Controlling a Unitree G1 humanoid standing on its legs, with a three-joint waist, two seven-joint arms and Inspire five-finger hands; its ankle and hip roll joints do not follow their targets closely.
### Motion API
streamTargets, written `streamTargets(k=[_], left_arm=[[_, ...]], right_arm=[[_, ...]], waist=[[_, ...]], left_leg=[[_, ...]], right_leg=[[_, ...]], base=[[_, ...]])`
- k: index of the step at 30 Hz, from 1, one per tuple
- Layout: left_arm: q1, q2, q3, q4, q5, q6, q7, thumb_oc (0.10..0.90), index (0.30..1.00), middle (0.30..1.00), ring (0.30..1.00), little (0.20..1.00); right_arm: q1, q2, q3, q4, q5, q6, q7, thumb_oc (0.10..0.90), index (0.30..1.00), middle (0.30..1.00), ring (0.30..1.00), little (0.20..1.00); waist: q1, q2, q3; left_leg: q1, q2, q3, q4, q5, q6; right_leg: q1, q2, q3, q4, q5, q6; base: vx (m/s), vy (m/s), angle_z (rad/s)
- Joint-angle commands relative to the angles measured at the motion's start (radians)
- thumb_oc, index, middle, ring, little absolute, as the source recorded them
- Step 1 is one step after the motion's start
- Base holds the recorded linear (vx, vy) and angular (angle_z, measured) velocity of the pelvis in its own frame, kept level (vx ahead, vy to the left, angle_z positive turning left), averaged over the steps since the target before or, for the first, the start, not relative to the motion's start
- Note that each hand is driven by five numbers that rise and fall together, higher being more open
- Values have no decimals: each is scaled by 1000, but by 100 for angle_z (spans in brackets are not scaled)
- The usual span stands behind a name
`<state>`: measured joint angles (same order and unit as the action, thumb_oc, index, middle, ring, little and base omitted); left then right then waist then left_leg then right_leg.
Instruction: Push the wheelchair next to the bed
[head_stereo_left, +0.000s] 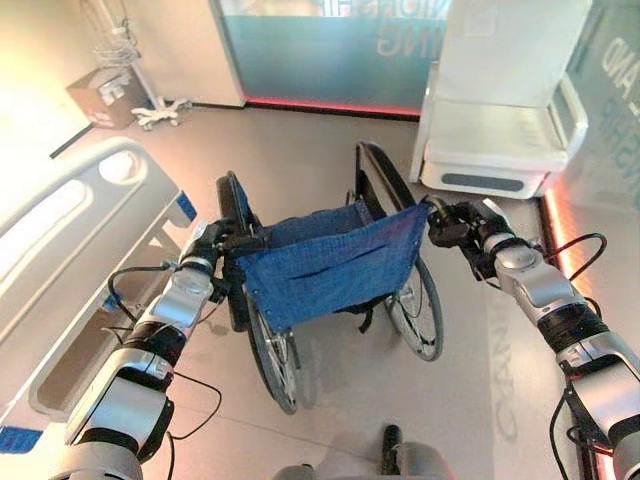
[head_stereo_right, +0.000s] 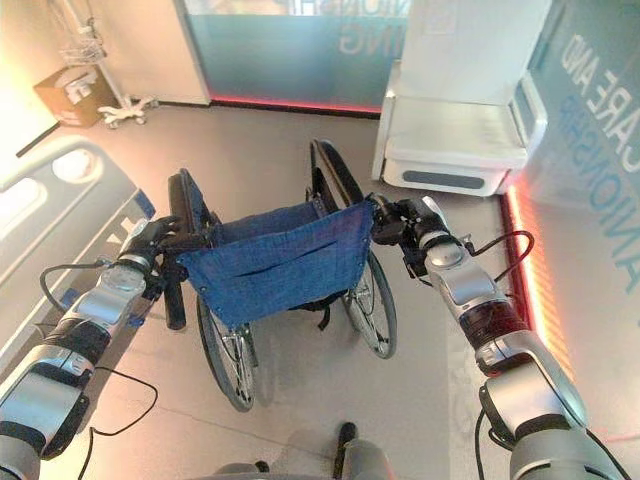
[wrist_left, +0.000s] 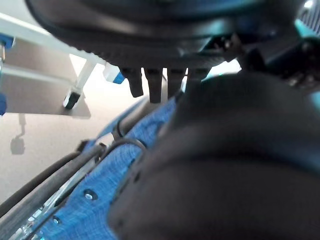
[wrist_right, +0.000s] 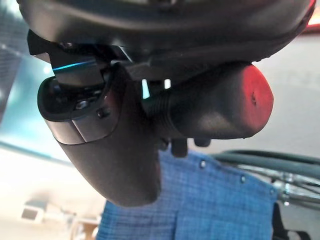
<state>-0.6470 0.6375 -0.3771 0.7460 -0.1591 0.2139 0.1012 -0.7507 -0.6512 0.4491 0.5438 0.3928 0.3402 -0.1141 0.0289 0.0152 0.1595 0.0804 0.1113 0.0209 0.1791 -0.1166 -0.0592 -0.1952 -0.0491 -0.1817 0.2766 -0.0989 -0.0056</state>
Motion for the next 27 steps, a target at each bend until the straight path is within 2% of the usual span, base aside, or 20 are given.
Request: streamTargets(k=[1, 2, 4, 6, 7, 9, 10, 11, 12, 14, 15, 19, 27], left_arm=[[68, -88, -82, 84, 56, 3, 5, 400, 300, 300, 300, 300], [73, -91, -81, 79, 60, 5, 4, 400, 300, 300, 300, 300], [84, -100, -85, 76, 69, -1, -1, 400, 300, 300, 300, 300], [95, -101, -86, 72, 71, -12, -1, 400, 300, 300, 300, 300], [100, -101, -86, 68, 68, -15, 0, 400, 300, 300, 300, 300], [112, -101, -88, 55, 58, -18, 7, 400, 300, 300, 300, 300], [113, -101, -88, 54, 58, -17, 7, 400, 300, 300, 300, 300], [136, -96, -85, 27, 57, -16, 19, 400, 300, 300, 300, 300], [149, -91, -78, 15, 60, -16, 25, 400, 300, 300, 300, 300], [156, -86, -69, 12, 58, -12, 24, 400, 300, 300, 300, 300], [156, -86, -66, 23, 62, -6, 19, 400, 300, 300, 300, 300], [139, -72, -67, 60, 68, -17, 0, 400, 300, 300, 300, 300], [73, -72, -97, 76, 92, 5, 4, 400, 300, 300, 300, 300]], right_arm=[[39, 49, -7, -19, 53, -48, -12, 400, 300, 300, 300, 300], [47, 47, -9, -19, 57, -51, -18, 400, 300, 300, 300, 300], [54, 51, -13, -9, 63, -62, -29, 400, 300, 300, 300, 300], [46, 63, -9, 6, 61, -71, -38, 400, 300, 300, 300, 300], [42, 69, -8, 10, 57, -72, -42, 400, 300, 300, 300, 300], [39, 80, 0, 3, 55, -70, -57, 400, 300, 300, 300, 300], [39, 80, 0, 3, 55, -69, -57, 400, 300, 300, 300, 300], [38, 79, 7, -8, 59, -76, -61, 400, 300, 300, 300, 300], [34, 73, 8, -14, 60, -78, -53, 400, 300, 300, 300, 300], [27, 70, 9, -12, 62, -79, -36, 400, 300, 300, 300, 300], [26, 76, 8, -4, 70, -77, -36, 400, 300, 300, 300, 300], [42, 85, 4, 6, 69, -81, -21, 400, 300, 300, 300, 300], [26, 111, -14, 16, 90, -94, -60, 400, 300, 300, 300, 300]], waist=[[-91, -56, -4], [-82, -68, 3], [-56, -67, 37], [-28, -56, 69], [-17, -50, 84], [7, -24, 101], [7, -26, 103], [44, 0, 108], [58, 2, 104], [65, 6, 92], [63, 2, 76], [67, -10, 42], [85, -44, 1]], left_leg=[[-28, 29, 33, 289, 156, 1], [-79, 20, 47, 344, 161, 9], [-187, -17, 58, 378, 137, 27], [-247, -60, 74, 307, 149, 30], [-268, -68, 82, 271, 163, 28], [-324, -84, 86, 151, 232, 8], [-319, -86, 87, 148, 233, 8], [-368, -105, 68, -45, 314, -15], [-375, -111, 66, -99, 316, -11], [-371, -117, 77, -112, 292, -2], [-357, -120, 87, -93, 260, 12], [-326, -128, 94, -41, 184, 45], [-328, -168, 92, -35, 145, 80]], right_leg=[[58, -37, 16, -130, 94, 14], [90, -37, 14, -137, 86, 3], [162, -21, 15, -139, 62, -2], [222, 1, 29, -142, 43, 3], [248, 11, 33, -144, 32, 3], [288, 45, 41, -152, 15, 2], [293, 43, 42, -152, 13, 2], [355, 77, 83, -173, -13, 10], [377, 79, 101, -181, -27, 13], [385, 75, 113, -180, -47, 15], [384, 63, 111, -177, -56, 22], [384, 29, 74, -162, -72, 39], [385, -12, 47, -159, -62, 79]], base=[[284, -270, 18], [300, -259, 11], [318, -165, 10], [295, -13, 22], [294, 36, 16], [271, 53, -5], [397, 119, -34], [392, 146, -35], [437, 178, -45], [246, 146, -51], [301, 168, -50], [284, 130, -37], [172, 95, -27]])
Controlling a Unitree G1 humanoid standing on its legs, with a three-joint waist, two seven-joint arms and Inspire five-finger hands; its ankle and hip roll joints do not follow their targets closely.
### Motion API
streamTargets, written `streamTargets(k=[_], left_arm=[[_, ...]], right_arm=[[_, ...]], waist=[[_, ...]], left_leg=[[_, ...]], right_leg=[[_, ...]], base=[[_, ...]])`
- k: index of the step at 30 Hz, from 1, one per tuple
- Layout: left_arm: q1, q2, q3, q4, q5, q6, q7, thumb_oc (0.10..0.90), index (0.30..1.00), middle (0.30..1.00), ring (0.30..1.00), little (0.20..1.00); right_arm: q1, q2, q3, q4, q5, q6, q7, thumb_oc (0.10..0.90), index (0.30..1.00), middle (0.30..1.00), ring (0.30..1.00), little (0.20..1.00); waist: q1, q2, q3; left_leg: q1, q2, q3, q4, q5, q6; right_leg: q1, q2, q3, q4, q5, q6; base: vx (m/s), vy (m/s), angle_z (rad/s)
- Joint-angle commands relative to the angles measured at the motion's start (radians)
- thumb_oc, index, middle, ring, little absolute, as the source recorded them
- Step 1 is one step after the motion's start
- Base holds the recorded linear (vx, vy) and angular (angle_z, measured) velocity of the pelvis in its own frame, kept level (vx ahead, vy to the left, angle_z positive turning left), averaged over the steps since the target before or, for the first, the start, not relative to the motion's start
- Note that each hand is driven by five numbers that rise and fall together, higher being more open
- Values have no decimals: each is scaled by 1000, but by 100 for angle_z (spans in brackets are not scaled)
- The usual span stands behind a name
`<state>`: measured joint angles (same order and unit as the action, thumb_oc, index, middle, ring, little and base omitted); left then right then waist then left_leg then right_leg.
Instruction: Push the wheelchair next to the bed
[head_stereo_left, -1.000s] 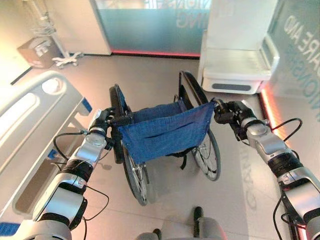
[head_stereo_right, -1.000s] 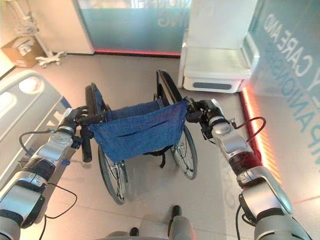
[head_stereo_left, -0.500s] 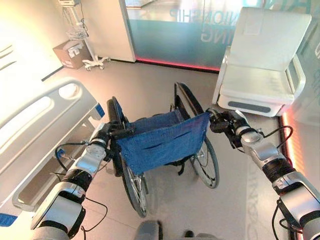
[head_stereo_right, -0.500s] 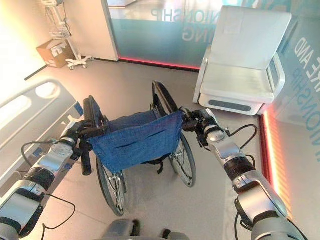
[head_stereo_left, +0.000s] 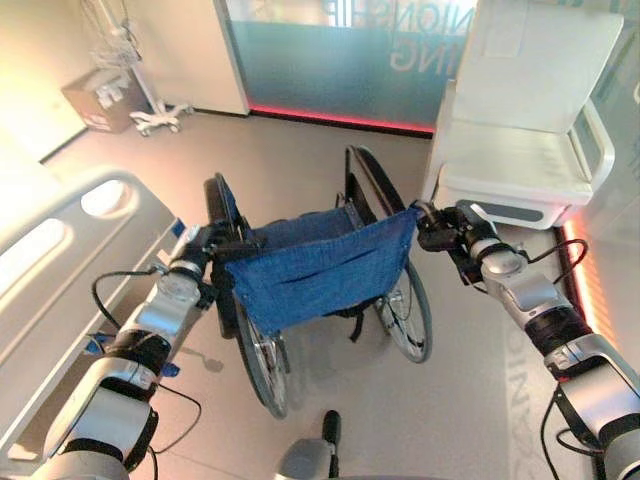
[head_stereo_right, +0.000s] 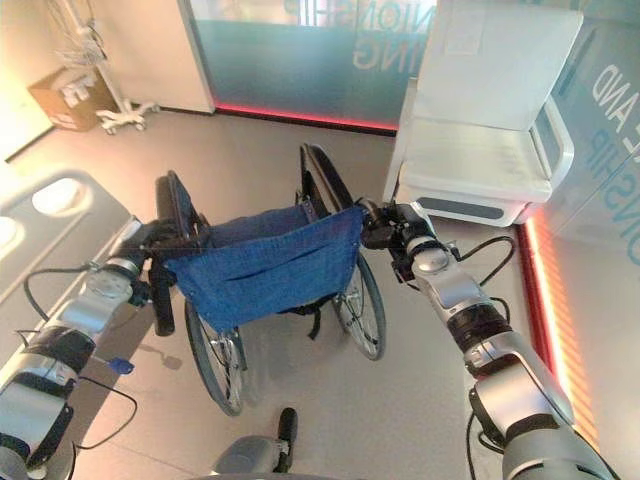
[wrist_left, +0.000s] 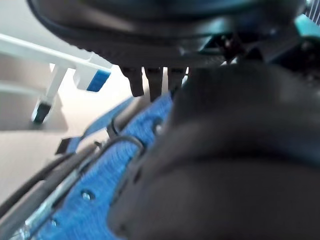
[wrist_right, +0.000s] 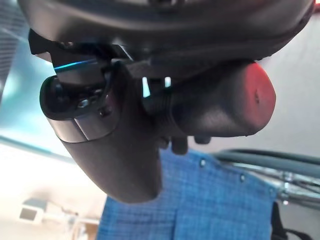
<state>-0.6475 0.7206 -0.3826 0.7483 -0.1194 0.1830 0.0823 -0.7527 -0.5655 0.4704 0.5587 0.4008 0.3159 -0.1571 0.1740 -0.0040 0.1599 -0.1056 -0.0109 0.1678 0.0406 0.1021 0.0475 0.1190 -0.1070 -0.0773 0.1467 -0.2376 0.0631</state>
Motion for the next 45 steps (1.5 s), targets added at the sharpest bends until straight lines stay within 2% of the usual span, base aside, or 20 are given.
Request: streamTargets(k=[1, 8, 12, 15, 16, 17, 18, 20, 21, 23, 26, 29, 30, 31, 33, 34, 38, 40, 43, 45], left_arm=[[71, -155, -91, 73, 53, 39, 22, 400, 300, 300, 300, 300], [47, -165, -87, 87, 25, 45, 34, 400, 300, 300, 300, 300], [64, -184, -89, 78, 11, 42, 55, 400, 300, 300, 300, 300], [81, -194, -80, 65, 6, 46, 67, 400, 300, 300, 300, 300], [99, -204, -68, 46, 14, 52, 74, 400, 300, 300, 300, 300], [98, -205, -66, 42, 18, 54, 72, 400, 300, 300, 300, 300], [90, -197, -66, 31, 19, 52, 65, 400, 300, 300, 300, 300], [79, -190, -70, 27, 18, 43, 58, 400, 300, 300, 300, 300], [58, -182, -81, 23, 8, 35, 54, 400, 300, 300, 300, 300], [37, -178, -92, 19, 0, 32, 56, 400, 300, 300, 300, 300], [28, -181, -96, 9, 9, 36, 45, 400, 300, 300, 300, 300], [28, -188, -99, -7, 27, 28, 43, 400, 300, 300, 300, 300], [31, -191, -96, -6, 21, 32, 42, 400, 300, 300, 300, 300], [32, -191, -102, 4, 10, 39, 22, 400, 300, 300, 300, 300], [36, -196, -103, 16, 19, 41, 16, 400, 300, 300, 300, 300], [38, -204, -106, 30, 16, 34, 16, 400, 300, 300, 300, 300], [30, -214, -109, 62, 19, 10, 10, 400, 300, 300, 300, 300], [18, -217, -115, 83, 13, 0, 18, 400, 300, 300, 300, 300], [7, -214, -111, 97, 8, -9, 21, 400, 300, 300, 300, 300], [-6, -207, -105, 122, 1, -19, 14, 400, 300, 300, 300, 300]], right_arm=[[28, 26, -38, -1, 85, -71, -19, 400, 300, 300, 300, 300], [-6, 43, -46, 27, 77, -65, -17, 400, 300, 300, 300, 300], [22, 46, -53, 42, 65, -61, -1, 400, 300, 300, 300, 300], [32, 40, -52, 37, 55, -54, 15, 400, 300, 300, 300, 300], [35, 33, -51, 27, 46, -40, 25, 400, 300, 300, 300, 300], [34, 32, -52, 26, 46, -39, 24, 400, 300, 300, 300, 300], [31, 23, -52, 20, 54, -42, 23, 400, 300, 300, 300, 300], [24, 15, -52, 14, 65, -46, 11, 400, 300, 300, 300, 300], [14, 11, -54, 5, 74, -43, -3, 400, 300, 300, 300, 300], [3, 9, -61, -8, 72, -34, -10, 400, 300, 300, 300, 300], [-4, 9, -70, -23, 69, -16, -20, 400, 300, 300, 300, 300], [-26, -9, -78, -29, 77, -13, -22, 400, 300, 300, 300, 300], [-26, -7, -79, -29, 80, -5, -25, 400, 300, 300, 300, 300], [-23, 0, -69, -44, 91, 17, -39, 400, 300, 300, 300, 300], [-21, -1, -61, -47, 98, 23, -38, 400, 300, 300, 300, 300], [-19, -3, -55, -45, 104, 27, -32, 400, 300, 300, 300, 300], [0, 5, -55, -51, 108, 10, -51, 400, 300, 300, 300, 300], [8, 12, -56, -57, 108, 0, -53, 400, 300, 300, 300, 300], [3, 16, -52, -52, 103, 4, -46, 400, 300, 300, 300, 300], [-6, 15, -34, -40, 112, 4, -40, 400, 300, 300, 300, 300]], waist=[[-60, -27, -2], [-57, -37, -24], [-71, -35, -52], [-86, -25, -48], [-109, 2, -31], [-116, 8, -22], [-136, 14, 11], [-152, 7, 36], [-167, -5, 56], [-180, -6, 73], [-182, -7, 81], [-182, -27, 79], [-184, -27, 76], [-190, -29, 75], [-198, -33, 69], [-211, -33, 59], [-234, -22, 42], [-247, -10, 37], [-254, -3, 31], [-267, -3, 14]], left_leg=[[-141, -48, -55, 104, -76, -25], [-134, -77, -47, 102, -99, 11], [-82, -95, -34, 72, -116, 32], [-43, -92, -42, 66, -123, 30], [16, -76, -69, 54, -132, 24], [37, -71, -80, 49, -138, 23], [74, -69, -107, 47, -163, 25], [89, -78, -129, 58, -192, 27], [105, -96, -160, 70, -228, 29], [125, -98, -189, 80, -260, 27], [135, -93, -213, 100, -283, 21], [121, -79, -239, 167, -313, 4], [122, -61, -238, 180, -315, -4], [141, -22, -235, 192, -312, -26], [175, 21, -211, 186, -308, -49], [205, 59, -183, 170, -299, -61], [218, 132, -108, 158, -210, -95], [213, 162, -100, 153, -151, -113], [217, 172, -106, 160, -124, -121], [234, 202, -99, 243, -61, -134]], right_leg=[[72, 42, -56, -27, 79, 14], [65, 10, -36, 81, 159, 45], [-10, 19, -37, 279, 242, 53], [-66, 11, -46, 283, 232, 44], [-176, 12, -53, 250, 210, 27], [-218, 6, -53, 237, 226, 25], [-309, -15, -45, 187, 276, 25], [-353, -36, -32, 105, 324, 36], [-386, -64, -10, -3, 398, 61], [-394, -80, 4, -119, 425, 80], [-388, -86, 20, -121, 425, 83], [-370, -77, 31, -58, 386, 82], [-373, -74, 27, -20, 372, 83], [-377, -70, 19, 30, 352, 81], [-356, -76, -10, 28, 340, 71], [-334, -65, -25, 20, 323, 55], [-307, -51, -73, 25, 283, 28], [-298, -32, -88, 44, 246, 4], [-299, -16, -89, 58, 224, -12], [-302, 8, -97, 73, 192, -45]], base=[[102, 93, -14], [106, 138, -4], [225, 151, 5], [238, 47, 13], [275, -35, -18], [344, -148, -17], [209, -197, 2], [232, -243, 45], [245, -234, 64], [338, -316, 90], [250, -258, 78], [302, -399, 59], [356, -375, 47], [340, -333, 43], [363, -322, 34], [387, -330, 30], [203, -191, 31], [197, -207, 38], [145, -138, 39], [207, -234, 9]])
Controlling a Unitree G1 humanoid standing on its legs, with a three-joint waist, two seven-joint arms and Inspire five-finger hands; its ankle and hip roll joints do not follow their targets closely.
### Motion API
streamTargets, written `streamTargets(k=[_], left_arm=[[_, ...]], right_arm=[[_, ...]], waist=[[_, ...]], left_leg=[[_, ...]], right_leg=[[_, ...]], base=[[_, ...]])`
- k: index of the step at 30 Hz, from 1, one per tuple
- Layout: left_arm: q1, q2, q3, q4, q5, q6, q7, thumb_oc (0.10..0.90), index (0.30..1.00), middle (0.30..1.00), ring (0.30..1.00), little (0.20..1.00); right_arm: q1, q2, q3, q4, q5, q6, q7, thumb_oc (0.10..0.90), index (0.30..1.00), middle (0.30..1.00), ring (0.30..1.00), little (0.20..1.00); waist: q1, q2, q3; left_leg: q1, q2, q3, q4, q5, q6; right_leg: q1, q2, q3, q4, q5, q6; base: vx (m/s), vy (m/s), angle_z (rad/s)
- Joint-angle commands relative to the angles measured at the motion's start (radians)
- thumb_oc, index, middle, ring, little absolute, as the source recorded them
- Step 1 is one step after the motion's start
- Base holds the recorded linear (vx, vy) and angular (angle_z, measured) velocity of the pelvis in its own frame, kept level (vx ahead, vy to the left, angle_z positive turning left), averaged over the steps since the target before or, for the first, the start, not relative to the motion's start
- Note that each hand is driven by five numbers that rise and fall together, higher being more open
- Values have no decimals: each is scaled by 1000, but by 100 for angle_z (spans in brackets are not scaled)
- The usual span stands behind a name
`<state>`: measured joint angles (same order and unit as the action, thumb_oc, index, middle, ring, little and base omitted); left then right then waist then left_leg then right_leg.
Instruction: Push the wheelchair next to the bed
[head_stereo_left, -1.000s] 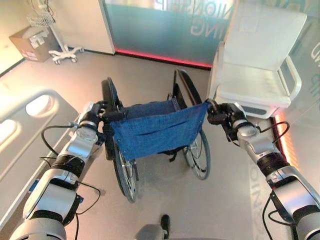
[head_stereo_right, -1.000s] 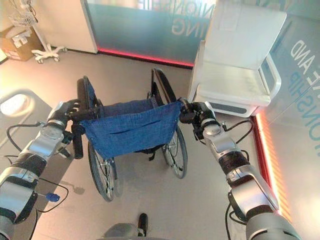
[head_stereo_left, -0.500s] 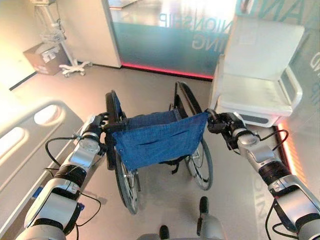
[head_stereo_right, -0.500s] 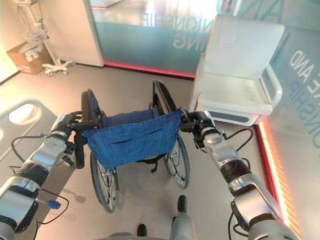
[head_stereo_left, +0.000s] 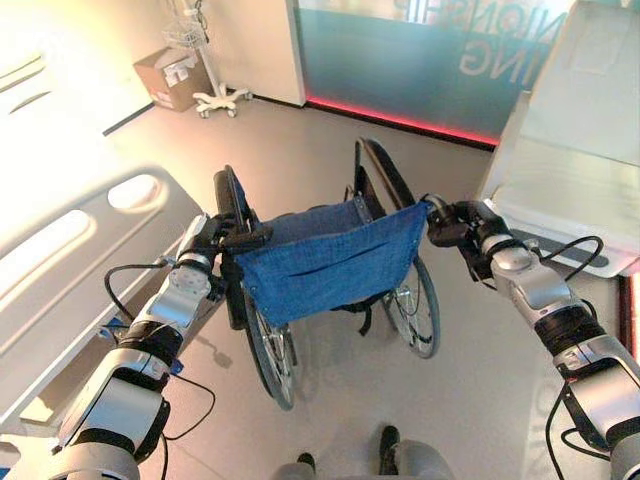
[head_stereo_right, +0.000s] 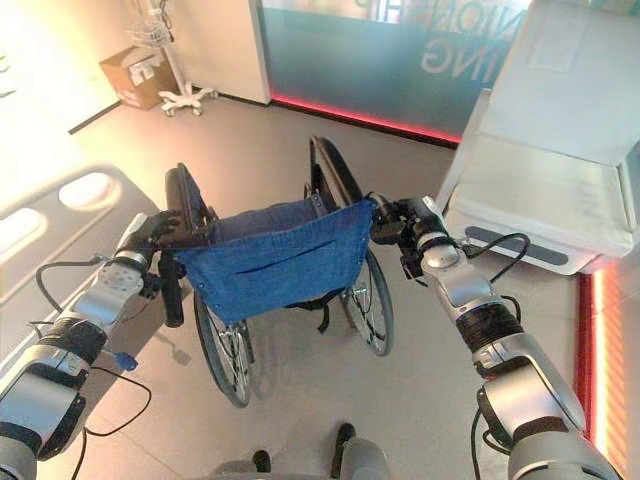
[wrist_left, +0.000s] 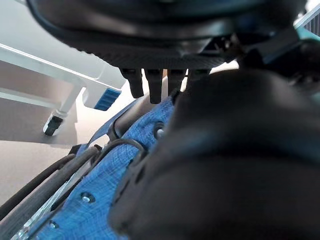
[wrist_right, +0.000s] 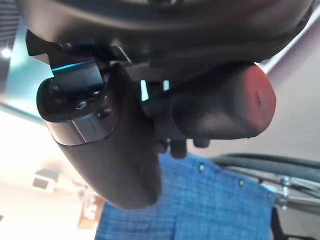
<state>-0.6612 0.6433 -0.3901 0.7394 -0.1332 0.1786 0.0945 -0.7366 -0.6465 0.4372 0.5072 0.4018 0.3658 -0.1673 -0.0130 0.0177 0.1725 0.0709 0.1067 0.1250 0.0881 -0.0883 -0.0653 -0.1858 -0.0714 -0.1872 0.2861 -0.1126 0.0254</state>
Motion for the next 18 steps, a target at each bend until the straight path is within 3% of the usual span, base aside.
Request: streamTargets(k=[1, 4, 6, 7, 8, 10, 13, 14, 16, 18], left_arm=[[7, -131, -97, 138, 16, -18, 1, 400, 300, 300, 300, 300], [21, -141, -99, 146, 25, -27, 2, 400, 300, 300, 300, 300], [39, -150, -97, 134, 42, -18, -2, 400, 300, 300, 300, 300], [55, -148, -96, 122, 49, -14, -3, 400, 300, 300, 300, 300], [67, -145, -95, 109, 52, -13, -1, 400, 300, 300, 300, 300], [91, -132, -95, 84, 44, -18, 7, 400, 300, 300, 300, 300], [111, -117, -98, 53, 29, -13, 22, 400, 300, 300, 300, 300], [132, -106, -90, 21, 27, -2, 31, 400, 300, 300, 300, 300], [146, -102, -83, 10, 25, 4, 37, 400, 300, 300, 300, 300], [158, -102, -72, 20, 23, 17, 24, 400, 300, 300, 300, 300]], right_arm=[[-20, 97, 2, 15, 111, -48, -30, 400, 300, 300, 300, 300], [-2, 97, 14, 22, 123, -61, -44, 400, 300, 300, 300, 300], [19, 105, 11, 18, 129, -65, -64, 400, 300, 300, 300, 300], [27, 112, 10, 20, 126, -69, -64, 400, 300, 300, 300, 300], [29, 118, 12, 20, 124, -71, -71, 400, 300, 300, 300, 300], [34, 119, 10, 4, 123, -67, -80, 400, 300, 300, 300, 300], [42, 119, 10, -8, 124, -73, -81, 400, 300, 300, 300, 300], [50, 117, 8, -14, 115, -81, -73, 400, 300, 300, 300, 300], [56, 116, 5, -19, 101, -80, -56, 400, 300, 300, 300, 300], [78, 124, 0, -15, 100, -74, -40, 400, 300, 300, 300, 300]], waist=[[-82, -27, -3], [-77, -48, -9], [-48, -56, 18], [-22, -57, 35], [-3, -52, 56], [28, -35, 86], [62, -7, 99], [89, 6, 94], [99, 6, 87], [96, -1, 49]], left_leg=[[60, 91, -53, 224, 145, -24], [-14, 88, -41, 428, 191, -19], [-130, 49, -40, 469, 152, 8], [-200, -14, -48, 457, 126, 29], [-246, -47, -33, 420, 128, 30], [-311, -66, 4, 305, 172, 24], [-362, -85, -14, 134, 255, 3], [-384, -96, -41, 10, 288, -5], [-385, -104, -49, -19, 288, -2], [-356, -111, -27, 26, 203, 34]], right_leg=[[6, -22, 11, -66, 61, -15], [58, 6, 0, -74, 28, -59], [125, 25, 9, -77, 11, -64], [165, 33, 27, -86, 12, -56], [206, 48, 37, -97, 6, -50], [265, 78, 44, -107, -18, -46], [335, 115, 89, -121, -44, -36], [382, 129, 133, -137, -65, -26], [408, 124, 157, -145, -83, -20], [412, 92, 164, -138, -106, 1]], base=[[220, -238, -4], [298, -276, -4], [385, -208, -18], [393, -83, -4], [364, -37, -9], [380, 45, -31], [374, 115, -41], [362, 149, -58], [391, 187, -65], [460, 224, -62]])
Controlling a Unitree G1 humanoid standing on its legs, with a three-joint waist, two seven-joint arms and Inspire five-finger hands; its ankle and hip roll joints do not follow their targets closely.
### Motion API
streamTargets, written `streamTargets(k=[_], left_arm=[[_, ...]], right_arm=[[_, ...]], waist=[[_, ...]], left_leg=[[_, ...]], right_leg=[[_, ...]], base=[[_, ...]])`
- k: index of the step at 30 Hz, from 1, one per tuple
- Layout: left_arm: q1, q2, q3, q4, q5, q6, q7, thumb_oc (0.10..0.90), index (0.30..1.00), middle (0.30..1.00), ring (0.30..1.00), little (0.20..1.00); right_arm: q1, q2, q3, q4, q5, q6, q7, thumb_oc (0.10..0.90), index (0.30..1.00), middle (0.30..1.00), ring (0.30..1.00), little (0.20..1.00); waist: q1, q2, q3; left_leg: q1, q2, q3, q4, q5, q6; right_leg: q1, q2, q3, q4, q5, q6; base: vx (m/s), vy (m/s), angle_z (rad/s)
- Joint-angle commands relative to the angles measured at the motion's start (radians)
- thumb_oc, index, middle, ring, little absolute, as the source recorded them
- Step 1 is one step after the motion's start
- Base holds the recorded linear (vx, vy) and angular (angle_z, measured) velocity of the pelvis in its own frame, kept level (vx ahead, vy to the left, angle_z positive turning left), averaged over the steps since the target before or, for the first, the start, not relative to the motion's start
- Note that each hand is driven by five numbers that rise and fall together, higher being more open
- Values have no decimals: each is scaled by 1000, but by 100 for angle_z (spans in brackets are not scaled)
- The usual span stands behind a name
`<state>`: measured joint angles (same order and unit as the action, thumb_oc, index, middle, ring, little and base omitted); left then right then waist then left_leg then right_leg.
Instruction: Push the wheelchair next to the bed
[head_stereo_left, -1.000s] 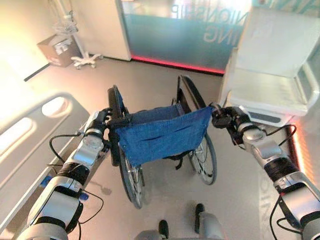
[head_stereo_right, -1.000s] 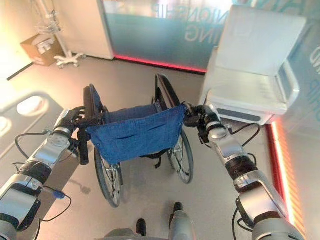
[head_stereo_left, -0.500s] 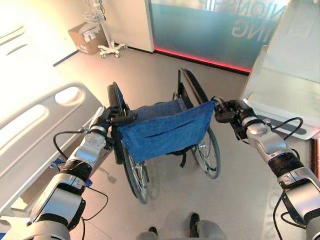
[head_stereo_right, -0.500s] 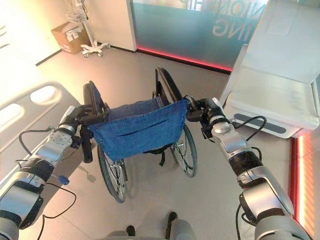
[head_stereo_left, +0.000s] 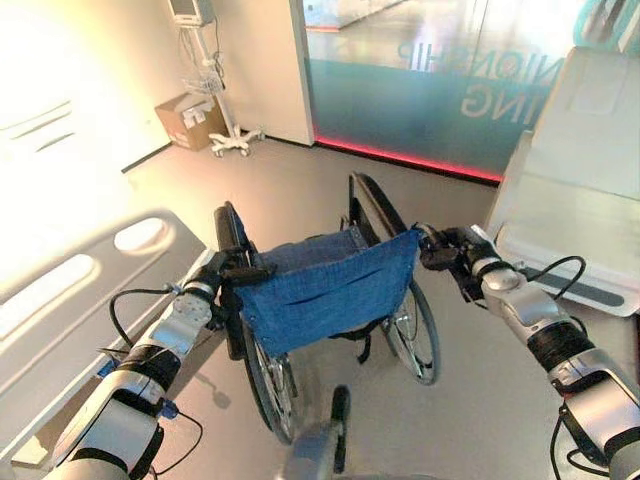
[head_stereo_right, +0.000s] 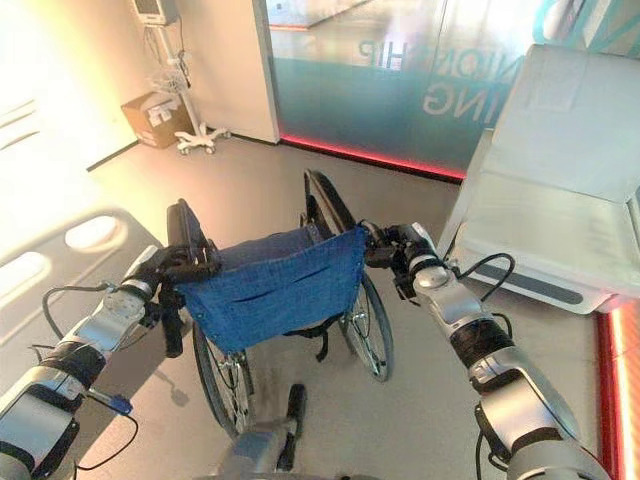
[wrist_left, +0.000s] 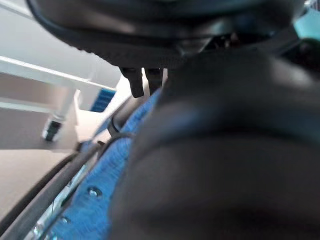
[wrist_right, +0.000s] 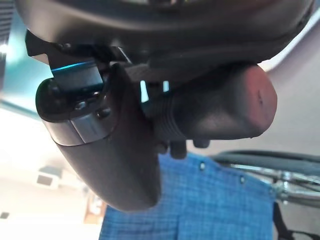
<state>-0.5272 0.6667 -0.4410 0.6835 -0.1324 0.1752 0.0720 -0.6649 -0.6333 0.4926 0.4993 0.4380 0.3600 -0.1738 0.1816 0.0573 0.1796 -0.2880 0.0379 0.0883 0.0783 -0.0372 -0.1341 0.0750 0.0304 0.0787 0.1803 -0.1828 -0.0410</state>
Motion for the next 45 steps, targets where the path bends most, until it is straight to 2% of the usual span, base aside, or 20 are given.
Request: streamTargets(k=[1, 3, 6, 8, 10, 14, 15, 17, 19, 21, 22, 24, 26, 27, 28, 29, 32, 34, 39, 45], left_arm=[[24, -125, -21, 80, 22, 20, 39, 400, 300, 300, 300, 300], [17, -123, -23, 98, 28, 14, 28, 400, 300, 300, 300, 300], [5, -120, -30, 107, 27, 16, 26, 400, 300, 300, 300, 300], [-13, -128, -34, 108, 31, 25, 40, 400, 300, 300, 300, 300], [-18, -126, -32, 105, 38, 30, 39, 400, 300, 300, 300, 300], [-27, -126, -25, 112, 43, 37, 38, 400, 300, 300, 300, 300], [-29, -128, -31, 122, 47, 33, 37, 400, 300, 300, 300, 300], [-18, -142, -40, 127, 58, 35, 47, 400, 300, 300, 300, 300], [-2, -148, -33, 122, 62, 41, 52, 400, 300, 300, 300, 300], [4, -154, -24, 121, 65, 41, 56, 400, 300, 300, 300, 300], [-2, -149, -19, 114, 63, 41, 56, 400, 300, 300, 300, 300], [-21, -131, -15, 105, 48, 31, 55, 400, 300, 300, 300, 300], [-42, -121, -16, 99, 28, 22, 57, 400, 300, 300, 300, 300], [-47, -124, -19, 98, 28, 20, 60, 400, 300, 300, 300, 300], [-53, -128, -23, 97, 40, 14, 55, 400, 300, 300, 300, 300], [-53, -132, -24, 98, 48, 9, 52, 400, 300, 300, 300, 300], [-26, -159, -16, 107, 48, 5, 53, 400, 300, 300, 300, 300], [-19, -168, -18, 106, 59, 9, 46, 400, 300, 300, 300, 300], [-59, -160, -35, 126, 15, -13, 46, 400, 300, 300, 300, 300], [-39, -168, -22, 132, 10, -18, 53, 400, 300, 300, 300, 300]], right_arm=[[14, 112, -60, -9, 60, -65, -24, 400, 300, 300, 300, 300], [28, 118, -63, -10, 52, -67, -21, 400, 300, 300, 300, 300], [34, 125, -66, -4, 35, -78, -15, 400, 300, 300, 300, 300], [7, 132, -62, 16, 27, -83, -18, 400, 300, 300, 300, 300], [-11, 135, -63, 31, 29, -88, -19, 400, 300, 300, 300, 300], [-53, 145, -60, 60, 41, -79, -21, 400, 300, 300, 300, 300], [-57, 152, -59, 70, 44, -73, -22, 400, 300, 300, 300, 300], [-35, 160, -60, 75, 47, -71, -25, 400, 300, 300, 300, 300], [-10, 164, -61, 60, 43, -61, -22, 400, 300, 300, 300, 300], [1, 163, -61, 38, 42, -46, -23, 400, 300, 300, 300, 300], [4, 158, -58, 16, 48, -44, -33, 400, 300, 300, 300, 300], [1, 153, -61, -2, 43, -55, -37, 400, 300, 300, 300, 300], [-14, 141, -71, -25, 31, -46, -37, 400, 300, 300, 300, 300], [-24, 135, -77, -30, 26, -41, -37, 400, 300, 300, 300, 300], [-41, 123, -81, -35, 27, -34, -40, 400, 300, 300, 300, 300], [-49, 119, -81, -37, 32, -30, -46, 400, 300, 300, 300, 300], [-76, 114, -75, -36, 52, 2, -53, 400, 300, 300, 300, 300], [-90, 109, -61, -36, 56, 5, -59, 400, 300, 300, 300, 300], [-149, 88, -34, -18, 38, -15, -44, 400, 300, 300, 300, 300], [-186, 70, -13, -6, 39, -3, 8, 400, 300, 300, 300, 300]], waist=[[-99, -43, 35], [-96, -48, 20], [-86, -59, 1], [-70, -77, -19], [-58, -84, -28], [-39, -90, -46], [-42, -87, -54], [-59, -88, -67], [-75, -84, -70], [-102, -65, -50], [-127, -49, -19], [-150, -66, 28], [-172, -77, 57], [-177, -71, 66], [-182, -75, 68], [-181, -79, 67], [-162, -100, 49], [-160, -107, 51], [-169, -88, 70], [-176, -72, 75]], left_leg=[[3, -41, 15, 58, 135, 107], [24, -40, 27, 76, 104, 124], [39, -62, 18, 75, 88, 140], [41, -84, 20, 68, 78, 154], [40, -99, 16, 68, 73, 164], [34, -123, 14, 64, 64, 186], [45, -130, 9, 60, 58, 196], [76, -143, -5, 58, 45, 205], [115, -142, -11, 58, 33, 206], [177, -126, -28, 56, 17, 202], [222, -108, -56, 62, -11, 201], [247, -119, -87, 98, -78, 201], [277, -121, -126, 107, -124, 194], [288, -109, -147, 104, -133, 189], [294, -102, -176, 105, -143, 183], [290, -100, -186, 109, -145, 181], [252, -71, -183, 157, -130, 155], [259, -25, -154, 159, -111, 130], [278, 20, -145, 87, -62, 100], [324, 55, -139, 66, -53, 78]], right_leg=[[150, -18, -113, -27, -41, 72], [143, -38, -143, 1, -44, 84], [146, -58, -165, 11, -25, 100], [143, -86, -186, 18, 25, 124], [143, -98, -191, 35, 48, 134], [131, -122, -193, 149, 111, 150], [113, -113, -174, 236, 142, 154], [60, -91, -153, 331, 201, 162], [-8, -116, -166, 350, 225, 157], [-122, -138, -173, 326, 214, 141], [-246, -155, -170, 281, 229, 127], [-330, -214, -168, 106, 306, 139], [-366, -238, -139, -90, 346, 171], [-363, -231, -119, -114, 339, 174], [-360, -221, -83, -116, 334, 178], [-352, -216, -77, -94, 322, 180], [-291, -212, -112, -26, 268, 183], [-270, -215, -154, -11, 249, 176], [-257, -191, -206, -10, 216, 151], [-244, -168, -229, 25, 168, 119]], base=[[366, 151, -41], [343, 149, -26], [293, 143, -12], [250, 133, -30], [193, 104, -30], [188, 117, -9], [303, 127, -9], [349, 103, -7], [311, 39, 18], [319, -60, 8], [248, -205, -3], [220, -305, 31], [291, -345, 84], [300, -353, 99], [182, -255, 97], [200, -300, 81], [264, -310, 67], [231, -252, 40], [101, -168, -8], [148, -164, 12]])
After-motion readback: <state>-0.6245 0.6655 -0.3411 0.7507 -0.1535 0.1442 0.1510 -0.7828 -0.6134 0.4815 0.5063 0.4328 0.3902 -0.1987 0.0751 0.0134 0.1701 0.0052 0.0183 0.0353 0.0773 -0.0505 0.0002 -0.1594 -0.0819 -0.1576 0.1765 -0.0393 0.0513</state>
